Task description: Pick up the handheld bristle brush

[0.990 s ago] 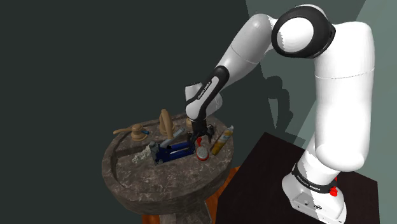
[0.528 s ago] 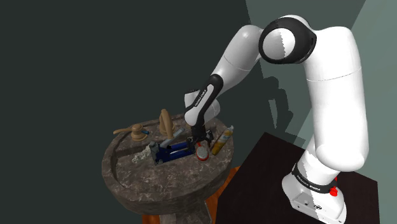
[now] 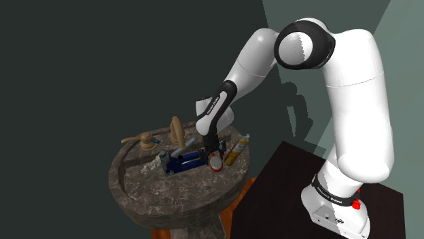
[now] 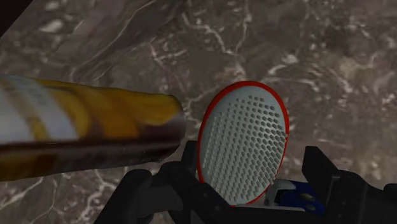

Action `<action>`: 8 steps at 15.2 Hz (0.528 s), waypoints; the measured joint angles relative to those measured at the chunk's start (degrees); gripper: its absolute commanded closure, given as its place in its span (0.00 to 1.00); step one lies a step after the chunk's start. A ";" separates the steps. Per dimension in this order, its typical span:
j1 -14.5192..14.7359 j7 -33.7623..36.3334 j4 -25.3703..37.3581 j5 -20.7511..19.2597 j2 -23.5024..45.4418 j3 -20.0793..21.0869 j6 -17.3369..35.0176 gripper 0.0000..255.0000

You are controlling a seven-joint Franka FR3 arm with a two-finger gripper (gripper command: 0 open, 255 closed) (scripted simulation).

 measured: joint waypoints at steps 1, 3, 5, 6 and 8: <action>0.00 -0.01 -0.13 0.02 -0.03 0.01 0.22 1.00; 0.06 0.16 0.02 0.02 0.00 -0.02 -0.04 1.00; 0.03 0.02 0.01 0.04 0.14 -0.01 0.00 1.00; 0.07 0.05 -0.22 0.06 0.07 -0.01 0.48 1.00; -0.03 0.18 -0.65 0.01 -0.42 -0.17 0.48 1.00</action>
